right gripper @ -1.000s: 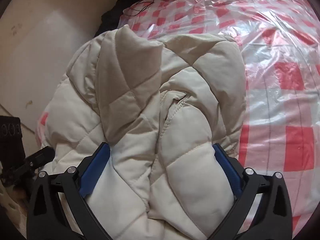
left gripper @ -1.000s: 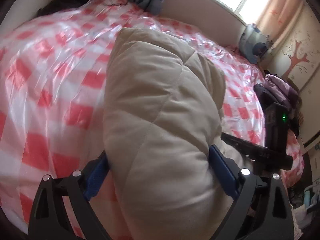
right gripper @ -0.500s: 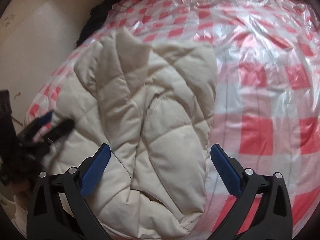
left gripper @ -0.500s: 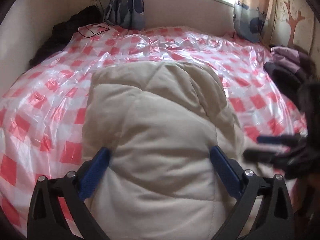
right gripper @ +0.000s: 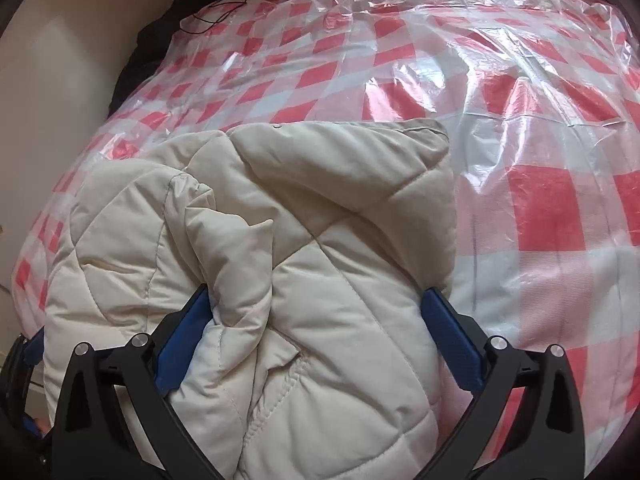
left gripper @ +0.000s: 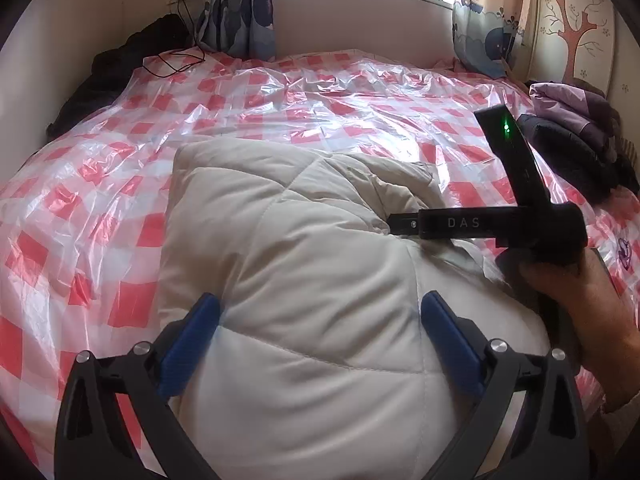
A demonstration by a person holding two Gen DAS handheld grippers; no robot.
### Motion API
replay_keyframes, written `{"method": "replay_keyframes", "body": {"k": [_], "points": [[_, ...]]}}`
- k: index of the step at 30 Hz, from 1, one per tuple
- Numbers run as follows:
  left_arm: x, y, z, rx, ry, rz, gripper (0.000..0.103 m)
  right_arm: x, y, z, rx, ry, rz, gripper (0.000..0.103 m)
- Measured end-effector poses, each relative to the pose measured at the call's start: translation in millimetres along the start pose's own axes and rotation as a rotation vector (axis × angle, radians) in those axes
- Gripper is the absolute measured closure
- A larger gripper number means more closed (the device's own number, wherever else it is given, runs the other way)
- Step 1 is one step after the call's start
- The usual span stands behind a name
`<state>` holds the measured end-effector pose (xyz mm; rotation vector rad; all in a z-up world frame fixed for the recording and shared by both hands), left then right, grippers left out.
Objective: Fold large clothes
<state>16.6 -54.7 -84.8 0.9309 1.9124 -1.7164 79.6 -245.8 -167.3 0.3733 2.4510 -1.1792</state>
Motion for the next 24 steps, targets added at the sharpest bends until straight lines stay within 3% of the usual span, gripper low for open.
{"method": "replay_keyframes", "body": {"k": [2,4,6,8,11,16,20,24], "points": [[1.0,-1.0,-3.0,0.008,-0.011,-0.003,0.007,-2.0,-20.8,-7.6,0.006,0.009,0.022,0.006],[1.9,-0.7,-8.3,0.019,-0.032,-0.006,0.007,5.5,-52.4,-42.8,-0.047,-0.064,0.081,0.006],[2.2,0.3,-10.7,0.034,-0.045,-0.008,0.007,30.0,-70.3,-64.6,-0.045,-0.129,0.092,0.006],[2.4,0.9,-9.9,0.036,-0.042,-0.01,0.007,62.8,-62.0,-57.8,0.058,-0.182,-0.001,0.006],[4.5,-4.8,-0.5,0.043,0.019,-0.008,0.007,86.7,-47.3,-32.9,-0.043,-0.069,-0.026,0.006],[5.4,-16.4,-11.6,0.075,-0.041,-0.029,0.007,81.2,-61.6,-38.6,0.032,-0.098,-0.052,0.006],[12.8,-13.8,-20.8,0.053,-0.077,-0.037,0.007,84.9,-99.8,-67.1,-0.021,-0.135,0.041,0.006],[19.1,-11.0,-11.7,0.042,-0.015,-0.028,0.007,126.6,-77.5,-46.9,0.01,-0.123,-0.081,0.006]]}}
Point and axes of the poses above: each gripper's, at about its wrist camera, not at the fingertips, and y roughly the way its jaws point, z to its right, x to its underside, the point moved 10 cm from there along y, roughly the way its jaws point, and after that the axes turned 15 degrees about -x, right-handed, at the moved point
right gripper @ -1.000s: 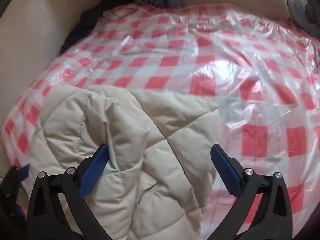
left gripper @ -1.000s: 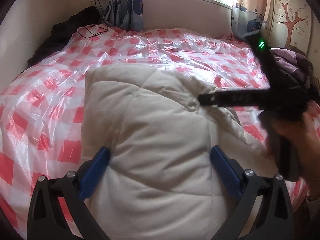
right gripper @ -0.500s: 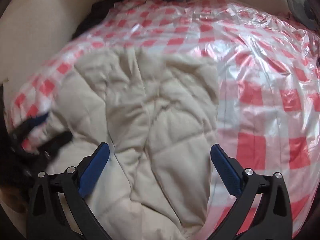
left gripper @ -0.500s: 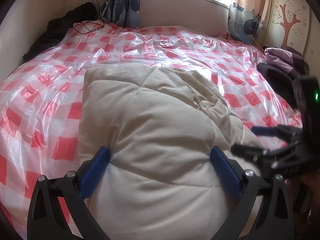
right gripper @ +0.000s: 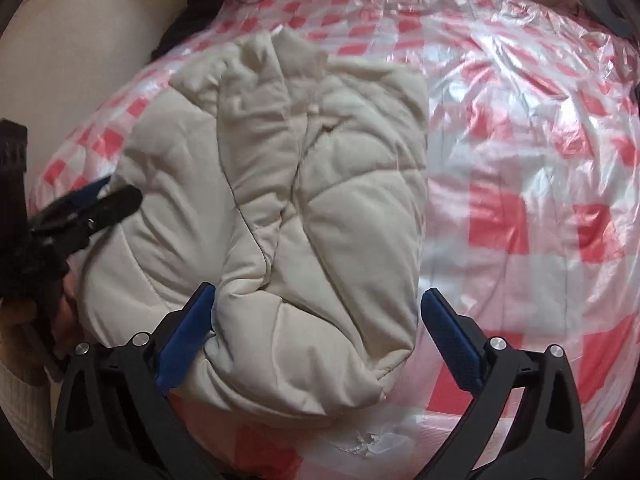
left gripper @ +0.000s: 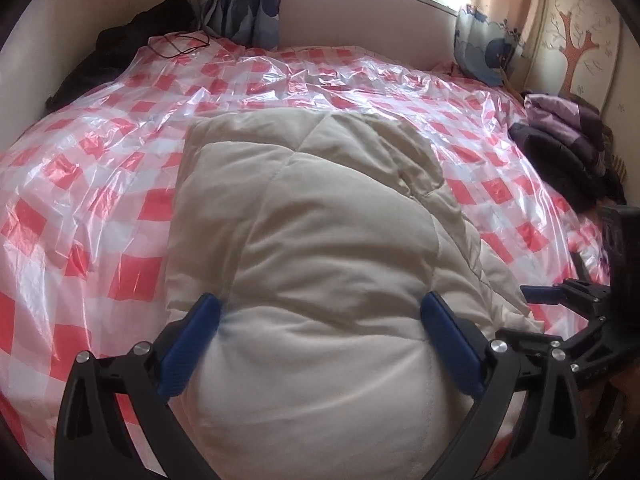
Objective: Fold large clothes
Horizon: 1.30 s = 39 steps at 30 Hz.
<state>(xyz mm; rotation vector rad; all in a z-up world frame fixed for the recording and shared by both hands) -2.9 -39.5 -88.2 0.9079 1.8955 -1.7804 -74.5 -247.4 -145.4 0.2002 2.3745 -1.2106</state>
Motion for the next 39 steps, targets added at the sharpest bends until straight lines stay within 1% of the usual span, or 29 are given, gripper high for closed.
{"method": "replay_keyframes", "body": {"k": [1,2,3,5,6,7,10,12,14,16,18,21,22,23,24,25,26,27,28,30,31,32,34,35,36,37,38,39], "points": [[0.7,-1.4,2.6,-0.02,0.02,0.008,0.007,3.5,1.9,3.1,-0.025,0.025,-0.001,0.006],[0.9,-4.9,3.4,-0.022,0.022,0.007,0.007,4.7,1.2,4.3,-0.035,0.041,-0.006,0.006],[0.2,-8.9,2.3,-0.015,0.009,0.002,0.007,1.5,1.7,3.3,-0.025,0.036,-0.009,0.006],[-1.7,-18.8,-5.4,0.021,-0.054,0.003,0.007,1.2,-0.4,2.0,-0.001,0.035,-0.017,0.006],[-1.6,-20.9,-11.2,0.032,-0.088,0.001,0.007,3.5,-0.2,2.2,-0.014,0.059,-0.026,0.006],[-0.2,-19.3,-16.3,0.027,-0.108,-0.006,0.007,7.3,0.6,2.9,-0.047,0.098,-0.036,0.006],[0.8,-12.0,-30.9,0.014,-0.151,-0.025,0.007,18.1,0.7,5.9,-0.115,0.153,-0.059,0.006],[-3.0,-9.7,-36.1,0.031,-0.18,-0.033,0.007,12.8,-11.1,6.6,-0.119,0.143,-0.046,0.006],[-2.0,-3.0,-32.4,0.037,-0.157,-0.055,0.007,-5.0,-28.6,-0.6,-0.118,0.109,0.019,0.006],[-0.9,1.6,-27.4,0.027,-0.124,-0.046,0.007,-35.8,-43.5,-11.9,-0.127,0.072,0.108,0.006],[-0.8,2.4,-26.3,0.026,-0.119,-0.042,0.007,-65.1,-47.5,-25.7,-0.105,0.037,0.165,0.006],[0.4,1.8,-26.7,0.027,-0.123,-0.037,0.007,-117.5,-29.6,-31.7,-0.058,-0.008,0.201,0.006],[1.2,1.2,-27.0,0.027,-0.125,-0.035,0.007,-133.1,-19.1,-22.6,-0.019,-0.012,0.198,0.006],[1.5,1.2,-27.4,0.029,-0.125,-0.033,0.007,-142.0,-3.7,-11.9,0.034,0.001,0.177,0.006],[1.7,1.5,-28.1,0.032,-0.127,-0.031,0.007,-142.8,16.6,9.0,0.103,0.025,0.127,0.006],[1.7,1.5,-27.5,0.04,-0.126,-0.03,0.007,-137.6,38.3,17.9,0.105,0.046,0.071,0.006],[1.7,1.7,-26.0,0.043,-0.118,-0.029,0.007,-132.0,61.4,28.1,0.06,0.091,0.03,0.006],[1.6,2.3,-23.7,0.041,-0.106,-0.027,0.007,-129.9,69.1,38.5,0.018,0.138,0.031,0.006],[1.6,2.5,-22.2,0.034,-0.094,-0.025,0.007,-130.1,65.8,42.8,0.012,0.156,0.041,0.006],[1.9,2.0,-22.3,0.031,-0.089,-0.028,0.007,-129.4,52.1,39.2,0.044,0.143,0.056,0.006],[2.4,1.3,-23.8,0.038,-0.093,-0.032,0.007,-127.3,42.6,34.8,0.041,0.134,0.071,0.006],[2.9,0.5,-26.4,0.046,-0.103,-0.038,0.007,-123.8,29.5,25.1,0.02,0.125,0.097,0.006],[4.4,0.1,-31.6,0.064,-0.131,-0.046,0.007,-111.4,1.3,3.1,-0.059,0.092,0.161,0.006],[5.1,0.8,-32.6,0.068,-0.137,-0.046,0.007,-99.0,-6.5,-1.8,-0.071,0.077,0.167,0.006],[5.4,1.4,-32.5,0.066,-0.137,-0.044,0.007,-83.8,-8.6,-5.5,-0.055,0.063,0.149,0.006],[5.8,1.7,-31.9,0.063,-0.137,-0.042,0.007,-63.4,-1.8,-3.0,-0.015,0.05,0.09,0.006],[6.0,2.3,-29.7,0.06,-0.13,-0.048,0.007,-48.3,7.6,2.0,-0.006,0.04,0.036,0.006],[6.8,1.9,-26.1,0.052,-0.111,-0.052,0.007,-42.1,10.7,6.7,-0.039,0.059,0.041,0.006]]}}
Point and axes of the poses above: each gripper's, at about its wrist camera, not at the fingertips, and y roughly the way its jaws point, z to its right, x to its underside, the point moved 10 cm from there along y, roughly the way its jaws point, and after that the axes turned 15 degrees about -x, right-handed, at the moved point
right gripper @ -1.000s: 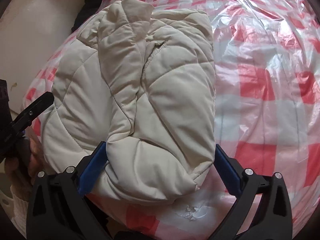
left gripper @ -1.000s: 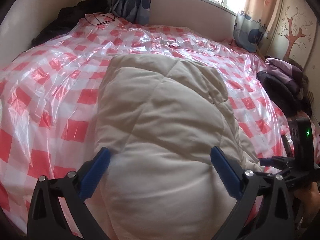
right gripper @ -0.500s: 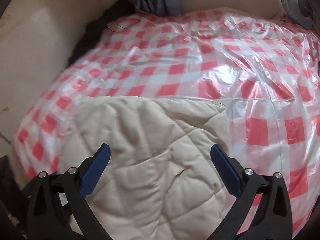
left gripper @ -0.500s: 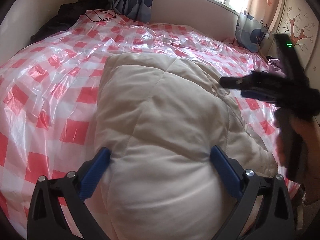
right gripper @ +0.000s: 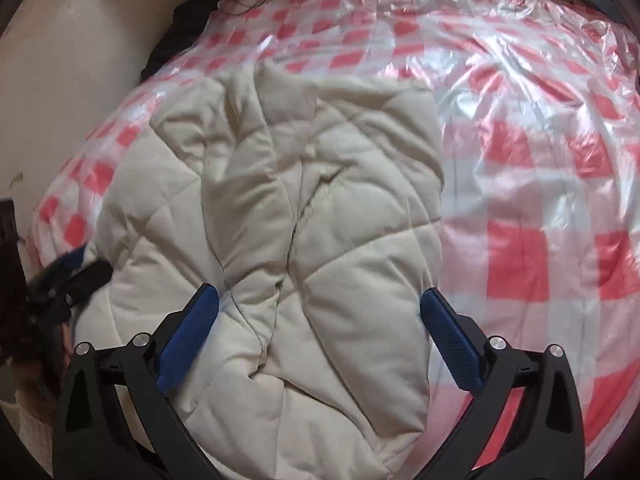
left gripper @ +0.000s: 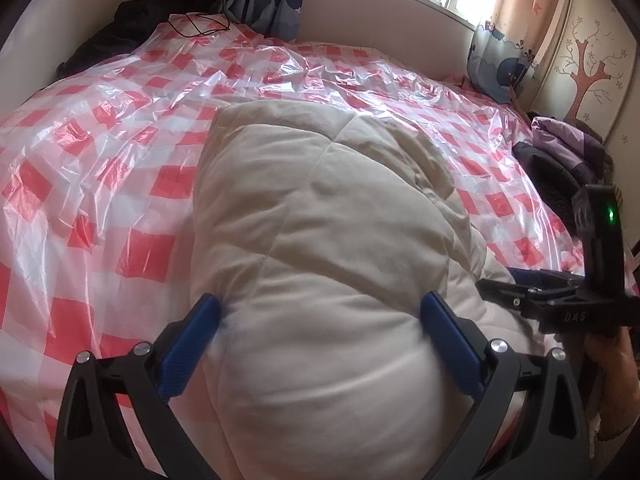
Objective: Fold large clothes
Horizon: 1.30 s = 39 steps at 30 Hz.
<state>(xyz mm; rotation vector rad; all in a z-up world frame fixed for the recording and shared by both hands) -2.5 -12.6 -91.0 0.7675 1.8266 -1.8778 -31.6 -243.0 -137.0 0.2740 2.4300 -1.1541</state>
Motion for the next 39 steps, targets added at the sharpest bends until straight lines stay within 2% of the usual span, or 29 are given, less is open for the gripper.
{"method": "replay_keyframes", "body": {"k": [1,2,4,6,7,9,10,13,16,19,22,26,28,31,33,37,39], "points": [[0.0,-2.4,2.0,-0.022,0.016,0.006,0.007,2.5,-2.4,6.7,-0.038,0.049,0.006,0.006],[0.9,-5.9,2.3,-0.03,0.012,-0.001,0.007,2.3,-9.7,8.8,-0.038,0.076,0.015,0.006],[2.5,-13.9,-1.2,-0.03,-0.015,-0.014,0.007,-1.4,-33.5,-5.1,0.008,0.01,0.069,0.006],[5.3,-17.5,-6.4,-0.043,-0.023,-0.017,0.007,4.9,-48.9,-24.5,-0.007,-0.046,0.1,0.006],[7.2,-16.7,-7.8,-0.048,-0.025,-0.022,0.007,12.6,-49.4,-29.1,0.01,-0.061,0.082,0.006],[11.9,-15.2,-7.2,-0.049,-0.036,-0.045,0.007,35.8,-30.4,-28.0,0.08,-0.097,-0.034,0.006],[14.5,-15.0,-5.0,-0.051,-0.034,-0.06,0.007,39.8,-25.3,-24.1,0.088,-0.095,-0.05,0.006],[16.2,-28.7,-3.0,-0.11,-0.023,-0.015,0.007,41.3,-38.3,-22.1,0.058,-0.028,-0.002,0.006],[16.5,-41.6,-1.8,-0.147,0.02,0.023,0.007,42.5,-56.5,-42.8,0.072,-0.087,0.057,0.006],[19.1,-50.1,-2.3,-0.159,0.041,0.028,0.007,53.1,-45.3,-44.0,0.106,-0.114,-0.006,0.006],[22.9,-59.9,-6.4,-0.159,0.045,0.043,0.007,53.7,-57.1,-42.4,0.074,-0.063,0.052,0.006],[32.0,-60.9,-14.5,-0.148,0.026,0.024,0.007,42.1,-74.8,-69.6,0.027,-0.123,0.154,0.006],[35.9,-58.4,-18.8,-0.129,-0.001,0.007,0.007,38.4,-59.7,-63.5,0.016,-0.101,0.114,0.006],[40.5,-55.9,-24.1,-0.115,-0.03,-0.014,0.007,56.5,-20.9,-46.0,-0.016,-0.024,-0.038,0.006],[43.5,-56.0,-26.3,-0.116,-0.024,-0.015,0.007,60.6,-22.7,-45.0,-0.032,-0.001,-0.045,0.006],[43.3,-53.8,-25.8,-0.107,-0.02,-0.02,0.007,70.3,-26.7,-49.8,0.022,-0.061,-0.098,0.006],[42.3,-51.1,-24.9,-0.114,-0.02,-0.025,0.007,70.4,-23.9,-45.3,0.012,-0.043,-0.102,0.006]]}}
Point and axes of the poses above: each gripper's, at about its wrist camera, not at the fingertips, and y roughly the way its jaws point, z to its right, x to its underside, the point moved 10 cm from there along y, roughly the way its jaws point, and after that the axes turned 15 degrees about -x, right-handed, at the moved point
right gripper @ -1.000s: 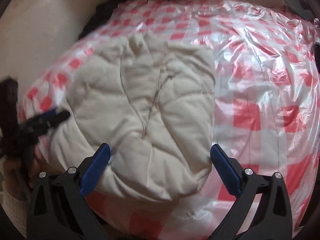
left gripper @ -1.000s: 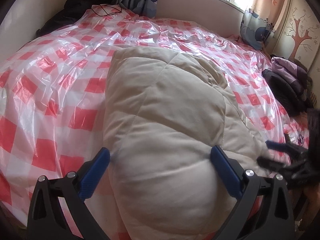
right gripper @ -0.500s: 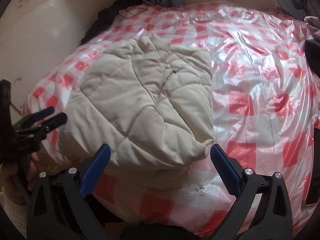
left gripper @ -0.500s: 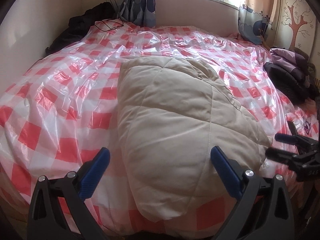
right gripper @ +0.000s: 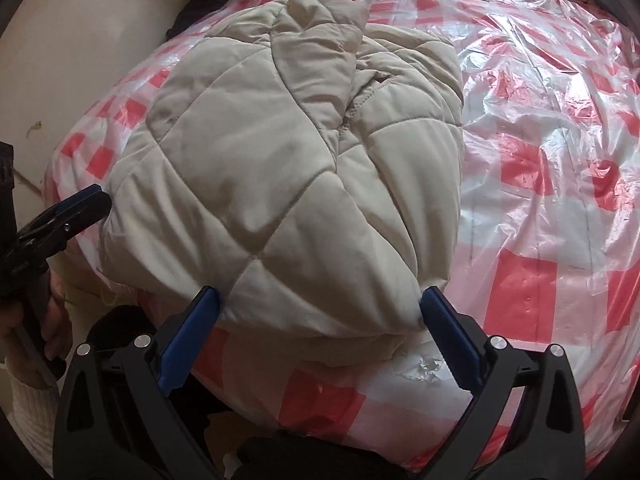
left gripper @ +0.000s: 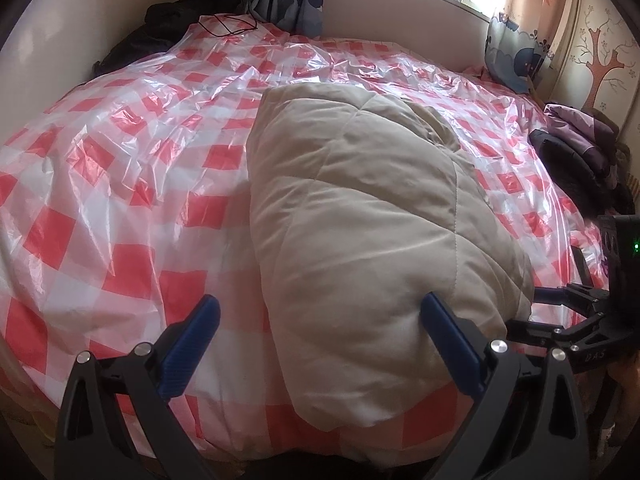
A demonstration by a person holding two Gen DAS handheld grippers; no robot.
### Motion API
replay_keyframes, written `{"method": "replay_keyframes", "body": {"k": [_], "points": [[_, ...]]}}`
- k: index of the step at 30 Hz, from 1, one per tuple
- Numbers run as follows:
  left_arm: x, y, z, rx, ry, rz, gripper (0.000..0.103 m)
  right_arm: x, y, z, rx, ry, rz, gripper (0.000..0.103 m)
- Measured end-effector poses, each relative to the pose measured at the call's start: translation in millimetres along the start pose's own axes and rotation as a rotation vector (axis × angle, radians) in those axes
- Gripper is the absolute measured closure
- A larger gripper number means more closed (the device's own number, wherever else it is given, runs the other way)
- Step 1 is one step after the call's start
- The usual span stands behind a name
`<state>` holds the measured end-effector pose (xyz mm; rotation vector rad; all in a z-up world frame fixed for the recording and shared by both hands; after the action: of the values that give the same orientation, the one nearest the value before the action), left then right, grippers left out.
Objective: Fold large clothes
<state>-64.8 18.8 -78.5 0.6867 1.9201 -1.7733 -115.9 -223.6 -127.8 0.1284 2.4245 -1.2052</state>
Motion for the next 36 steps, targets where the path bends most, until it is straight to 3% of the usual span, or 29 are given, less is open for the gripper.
{"method": "replay_keyframes", "body": {"k": [7,9,11,14,17,20,22,24,27,36], "points": [[0.2,0.6,6.5,-0.001,0.016,-0.001,0.007,-25.6,-39.7,-31.5,0.03,-0.109,0.216,0.006],[0.1,1.6,6.2,0.005,0.003,-0.012,0.007,-25.8,-29.4,-18.1,0.07,-0.068,0.188,0.006],[2.3,4.3,8.5,0.011,0.024,-0.028,0.007,-12.3,2.0,-1.7,0.047,-0.008,0.046,0.006],[2.7,1.7,7.8,0.002,0.036,-0.011,0.007,-17.6,-15.0,-6.9,0.015,-0.012,0.088,0.006],[-3.3,-0.8,5.4,0.023,0.016,-0.02,0.007,-33.5,-44.6,-21.6,-0.01,-0.04,0.195,0.006],[-15.8,-5.1,9.1,0.038,-0.008,-0.009,0.007,-57.1,-54.3,-25.2,0.068,-0.077,0.246,0.006],[-23.1,-3.0,14.8,0.033,0.001,-0.006,0.007,-67.2,-40.3,-16.7,0.157,-0.07,0.208,0.006],[-23.9,6.0,22.7,0.012,0.031,-0.023,0.007,-62.2,-9.4,-4.5,0.216,-0.05,0.086,0.006],[-14.9,26.2,34.9,-0.008,0.069,-0.066,0.006,-57.3,2.7,5.8,0.177,0.003,0.073,0.006],[-11.5,28.3,37.9,-0.031,0.096,-0.042,0.006,-40.1,6.4,11.7,0.157,0.012,0.057,0.006]]}}
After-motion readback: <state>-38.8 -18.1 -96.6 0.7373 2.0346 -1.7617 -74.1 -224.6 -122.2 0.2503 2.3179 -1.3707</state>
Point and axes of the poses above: each gripper's, at about its wrist camera, not at the fingertips, and y roughly the way its jaws point, z to its right, x to its underside, the point moved 10 cm from there along y, roughly the way its jaws point, and after that the axes turned 15 degrees about -x, right-handed, at the moved point
